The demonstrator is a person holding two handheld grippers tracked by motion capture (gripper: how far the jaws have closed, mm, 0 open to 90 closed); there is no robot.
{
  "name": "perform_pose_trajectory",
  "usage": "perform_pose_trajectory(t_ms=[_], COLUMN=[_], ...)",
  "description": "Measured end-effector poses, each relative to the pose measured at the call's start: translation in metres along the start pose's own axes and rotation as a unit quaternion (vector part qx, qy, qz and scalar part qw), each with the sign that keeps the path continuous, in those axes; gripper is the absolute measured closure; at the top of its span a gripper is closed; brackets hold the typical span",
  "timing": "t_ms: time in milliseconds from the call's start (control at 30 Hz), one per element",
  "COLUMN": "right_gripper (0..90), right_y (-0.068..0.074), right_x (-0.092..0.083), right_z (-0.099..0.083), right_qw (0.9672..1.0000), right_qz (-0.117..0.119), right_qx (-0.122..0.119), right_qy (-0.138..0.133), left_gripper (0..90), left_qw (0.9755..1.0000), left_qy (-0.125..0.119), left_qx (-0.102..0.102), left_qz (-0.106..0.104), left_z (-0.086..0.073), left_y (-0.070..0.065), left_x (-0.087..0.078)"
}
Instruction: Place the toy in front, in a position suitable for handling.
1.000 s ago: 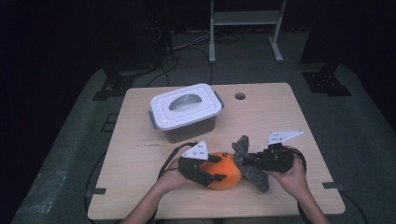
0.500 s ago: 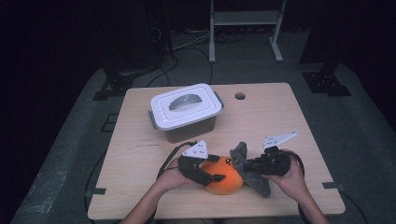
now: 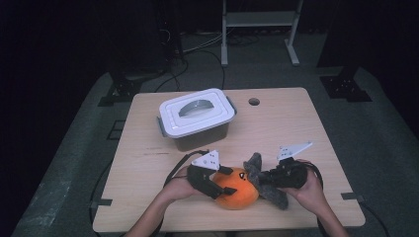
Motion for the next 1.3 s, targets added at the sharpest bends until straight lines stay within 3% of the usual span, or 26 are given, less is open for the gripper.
perform_pose_trajectory(t_ms=[100,200,333,533,600,767,867,1067,1233,1300], right_gripper=[74.9,74.8,74.7,74.7,74.7,74.7,75.1,75.4,75.4,75.4], right_y=[0.003,0.005,0.004,0.004,0.004,0.004,0.002,-0.001,-0.014,-0.021], right_x=[-0.001,0.000,0.001,0.003,0.004,0.004,0.003,-0.015,-0.051,-0.067], right_z=[-0.002,-0.002,-0.001,0.000,0.000,0.000,-0.001,-0.003,-0.008,-0.015], right_qw=[0.9999,0.9998,0.9998,0.9998,0.9998,0.9998,0.9999,1.0000,0.9986,0.9971], right_qz=[0.007,0.013,0.011,0.010,0.012,0.010,0.007,-0.008,-0.041,-0.066], right_qx=[-0.008,-0.014,-0.015,-0.014,-0.016,-0.016,-0.013,-0.005,0.012,0.019], right_qy=[0.003,0.002,0.003,0.005,0.006,0.007,0.007,0.000,-0.031,-0.032], left_gripper=[32.8,32.7,31.6,29.8,29.1,41.0,42.9,42.1,39.8,39.1], left_qw=[0.9995,0.9993,0.9994,0.9990,0.9986,0.9995,0.9995,0.9995,0.9995,0.9995], left_qy=[-0.027,-0.024,-0.011,0.006,0.018,0.020,0.023,0.022,0.020,0.019], left_qx=[-0.012,-0.015,-0.033,-0.028,-0.014,-0.005,-0.007,-0.009,-0.011,-0.010], left_qz=[0.014,0.024,0.000,-0.033,-0.048,-0.024,-0.020,-0.020,-0.021,-0.021], left_z=[0.002,-0.002,-0.011,-0.013,-0.014,-0.016,-0.016,-0.017,-0.016,-0.015], left_y=[0.009,0.014,0.015,0.006,0.000,0.003,0.003,0.003,0.002,0.002], left_x=[-0.001,0.003,0.011,0.010,0.008,0.009,0.010,0.010,0.012,0.012])
Point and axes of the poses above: each handheld gripper's, and its own axes: x roughly forward along the jaws, z roughly out of its top, y roughly to its left, the point moved 8 cm from there along x, roughly forward along the jaws, and after that the axes turned 5 degrees about y, right-handed, at the moved point
